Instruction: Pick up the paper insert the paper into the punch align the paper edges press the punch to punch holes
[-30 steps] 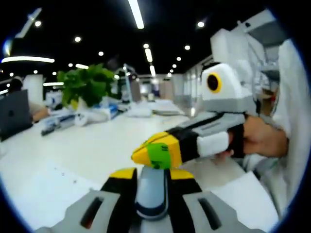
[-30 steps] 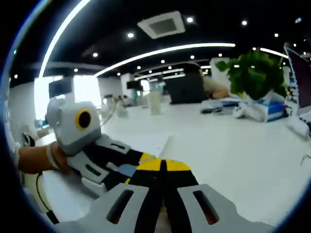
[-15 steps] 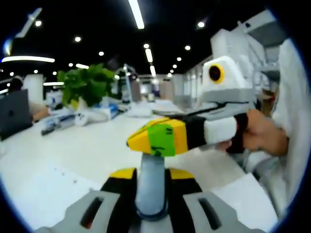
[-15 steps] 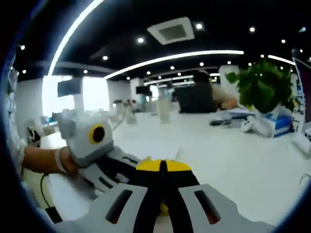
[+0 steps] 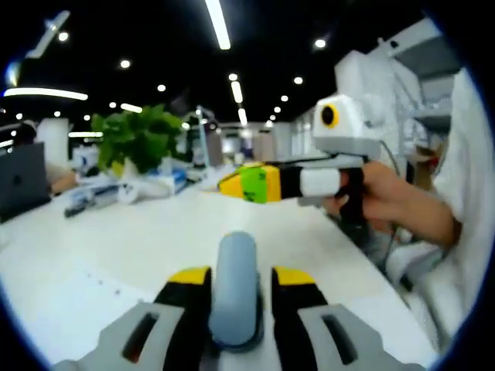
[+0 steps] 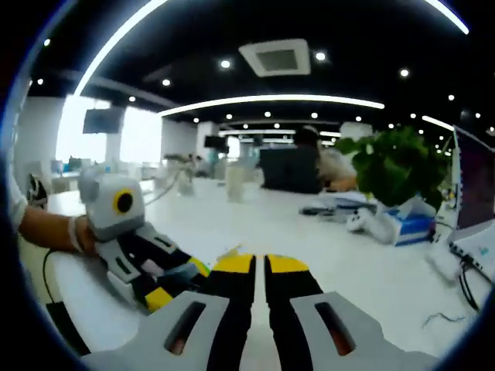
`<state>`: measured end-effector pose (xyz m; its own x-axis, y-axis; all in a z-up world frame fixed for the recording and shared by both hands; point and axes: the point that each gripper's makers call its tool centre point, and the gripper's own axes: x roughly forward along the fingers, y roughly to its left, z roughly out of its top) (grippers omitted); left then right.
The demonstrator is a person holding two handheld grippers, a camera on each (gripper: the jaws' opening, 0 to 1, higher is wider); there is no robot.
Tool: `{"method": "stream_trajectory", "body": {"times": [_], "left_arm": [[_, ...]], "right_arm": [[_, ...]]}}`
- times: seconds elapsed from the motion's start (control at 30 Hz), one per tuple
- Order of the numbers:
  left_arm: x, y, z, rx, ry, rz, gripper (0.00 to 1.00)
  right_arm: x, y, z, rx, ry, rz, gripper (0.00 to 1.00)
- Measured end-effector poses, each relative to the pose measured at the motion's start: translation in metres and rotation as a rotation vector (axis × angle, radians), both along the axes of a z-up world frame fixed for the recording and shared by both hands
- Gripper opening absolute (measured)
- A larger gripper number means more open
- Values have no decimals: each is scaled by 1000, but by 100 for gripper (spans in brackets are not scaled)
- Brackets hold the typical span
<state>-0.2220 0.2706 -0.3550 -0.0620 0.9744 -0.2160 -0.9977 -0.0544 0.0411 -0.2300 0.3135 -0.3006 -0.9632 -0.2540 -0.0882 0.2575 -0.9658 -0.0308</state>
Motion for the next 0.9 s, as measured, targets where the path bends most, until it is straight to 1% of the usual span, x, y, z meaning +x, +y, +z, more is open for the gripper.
{"method": "stream_trajectory", "body": {"times": [0.07, 0.17, 0.2, 0.27, 0.33, 0.37, 0.4, 0.47, 0.5, 0.53, 0.6, 0.63, 0.67, 0.73, 0.77, 0.8, 0.83, 0.87, 0.9], "left_arm": [[3, 0, 4, 12, 22, -10, 44], [2, -1, 9, 27, 31, -14, 45], [2, -2, 13, 39, 28, -12, 45], [0, -3, 29, 95, 70, -11, 42], [-5, -7, 40, 131, 21, 20, 42], [-9, -13, 48, 133, 21, 28, 42], [-13, -19, 57, 151, 25, 47, 42], [-20, -35, 73, 175, 26, 75, 42], [-23, -42, 78, 189, 22, 89, 43], [-25, -53, 82, 202, 10, 105, 43], [-26, -73, 78, 189, -14, 134, 43], [-28, -85, 70, 165, -24, 155, 42], [-30, -95, 61, 142, -25, 176, 42], [-34, -114, 37, 73, -49, 214, 43], [-36, -124, 23, 40, -71, 238, 43], [-37, -129, 16, 18, -85, 249, 43], [-40, -136, 8, -5, -83, 268, 43], [-41, -141, 2, -22, -80, 276, 43], [-41, -143, 0, -27, -77, 282, 43]], "right_arm": [[8, 5, -2, -9, -10, -3, 9], [17, 10, -3, -11, -10, -3, 11], [19, 12, -2, -16, -7, 4, 12], [24, 14, 1, -15, 6, 28, 14], [27, 15, -2, 6, -3, 56, 19], [28, 15, -5, 21, -14, 74, 21], [29, 14, -7, 45, -18, 97, 21], [31, 13, -10, 65, -22, 135, 23], [32, 11, -12, 64, -28, 160, 25], [32, 8, -12, 65, -23, 187, 25], [33, 1, -11, 56, 2, 258, 26], [33, -2, -11, 47, 4, 290, 27], [34, -6, -16, 38, -20, 338, 27], [31, -10, -22, 79, -27, 409, 32], [30, -13, -24, 83, -29, 445, 34], [29, -14, -26, 78, -38, 466, 34], [29, -16, -32, 70, -79, 511, 34], [29, -18, -35, 86, -98, 550, 33], [28, -20, -37, 103, -101, 572, 34]]}}
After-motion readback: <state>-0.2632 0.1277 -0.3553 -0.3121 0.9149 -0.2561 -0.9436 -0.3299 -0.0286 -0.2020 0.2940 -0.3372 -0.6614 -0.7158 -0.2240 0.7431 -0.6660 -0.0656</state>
